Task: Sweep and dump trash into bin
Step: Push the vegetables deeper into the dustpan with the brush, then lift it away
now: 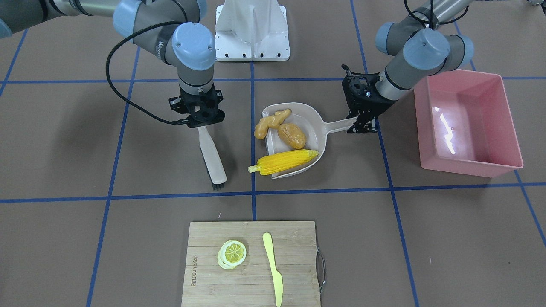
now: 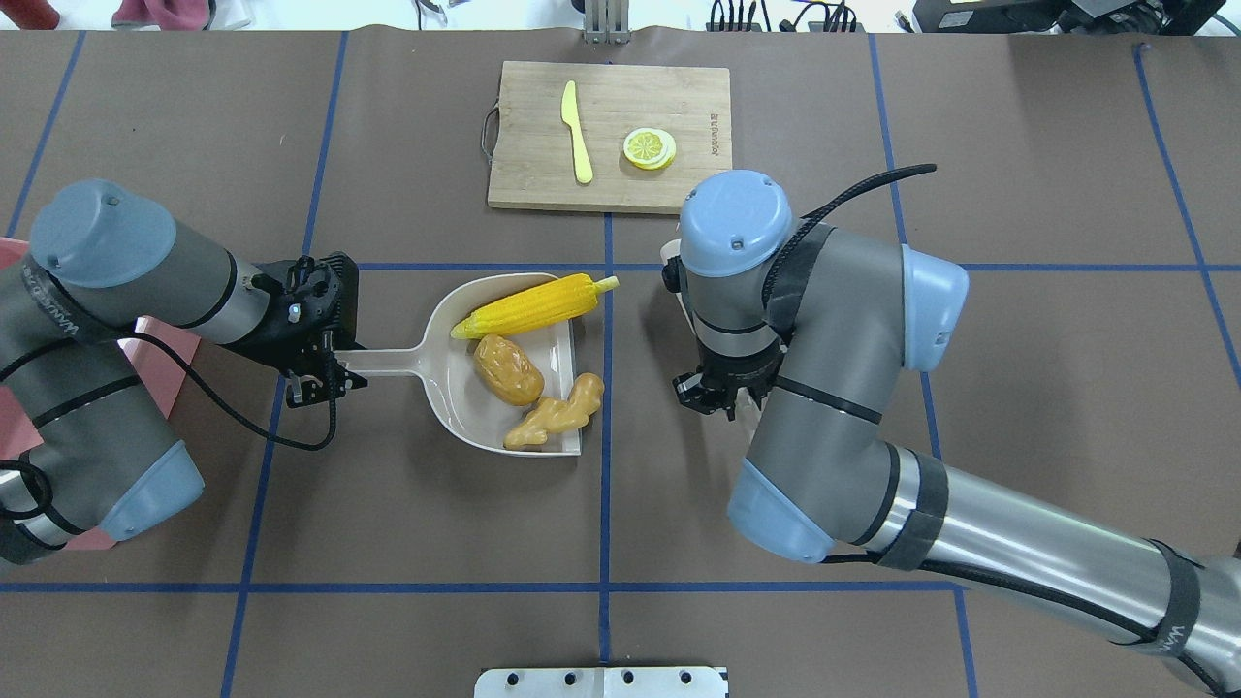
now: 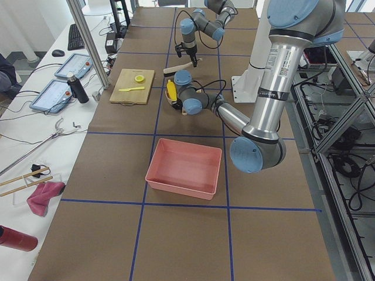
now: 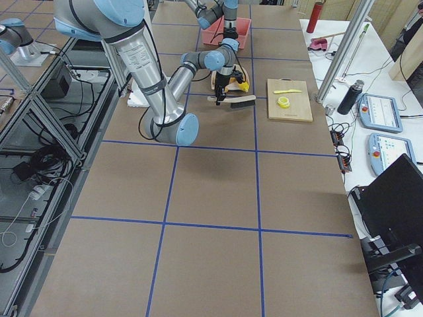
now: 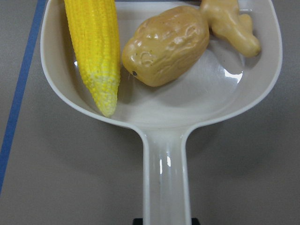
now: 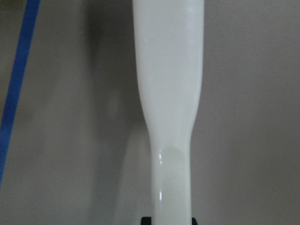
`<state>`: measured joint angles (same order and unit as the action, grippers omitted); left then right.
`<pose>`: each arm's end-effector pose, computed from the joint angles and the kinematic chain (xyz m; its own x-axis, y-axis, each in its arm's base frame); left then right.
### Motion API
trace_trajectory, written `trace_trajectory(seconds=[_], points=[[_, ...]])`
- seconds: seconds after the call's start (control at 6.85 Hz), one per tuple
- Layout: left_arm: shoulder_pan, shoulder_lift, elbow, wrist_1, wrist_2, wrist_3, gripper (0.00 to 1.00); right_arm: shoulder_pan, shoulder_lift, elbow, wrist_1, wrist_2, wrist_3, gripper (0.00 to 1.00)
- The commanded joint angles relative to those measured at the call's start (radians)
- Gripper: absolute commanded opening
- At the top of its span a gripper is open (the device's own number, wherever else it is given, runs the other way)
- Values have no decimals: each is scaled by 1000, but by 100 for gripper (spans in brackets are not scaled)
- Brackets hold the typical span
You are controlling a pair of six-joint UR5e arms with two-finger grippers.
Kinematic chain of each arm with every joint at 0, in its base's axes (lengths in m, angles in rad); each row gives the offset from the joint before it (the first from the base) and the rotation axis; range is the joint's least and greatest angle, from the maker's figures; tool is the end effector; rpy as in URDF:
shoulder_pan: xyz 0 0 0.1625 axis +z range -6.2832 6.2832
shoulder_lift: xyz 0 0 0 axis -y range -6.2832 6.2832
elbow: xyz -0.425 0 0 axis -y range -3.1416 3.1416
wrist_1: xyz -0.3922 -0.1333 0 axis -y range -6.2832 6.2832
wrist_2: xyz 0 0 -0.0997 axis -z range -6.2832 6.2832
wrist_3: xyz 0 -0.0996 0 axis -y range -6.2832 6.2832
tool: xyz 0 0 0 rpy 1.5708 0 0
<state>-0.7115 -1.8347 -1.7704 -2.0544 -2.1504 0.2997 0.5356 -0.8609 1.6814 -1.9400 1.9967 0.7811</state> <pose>0.3936 -0.4433 0.3652 0.0697 0.9954 -0.0660 -0.4845 0.0916 0.8700 -0.5323 -0.4231 0.2361 0.7649 -0.2981 0.5711 0.3314 0.9423 0.0480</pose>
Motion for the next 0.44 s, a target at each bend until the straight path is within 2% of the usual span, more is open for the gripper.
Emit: trace_trajectory(seconds=[0.0, 0.29], points=[[0, 0, 0, -7, 0, -4, 0, 35, 36, -60, 30, 4, -17, 0], [0, 2, 5, -29, -2, -5, 0, 92, -21, 4, 24, 14, -49, 0]])
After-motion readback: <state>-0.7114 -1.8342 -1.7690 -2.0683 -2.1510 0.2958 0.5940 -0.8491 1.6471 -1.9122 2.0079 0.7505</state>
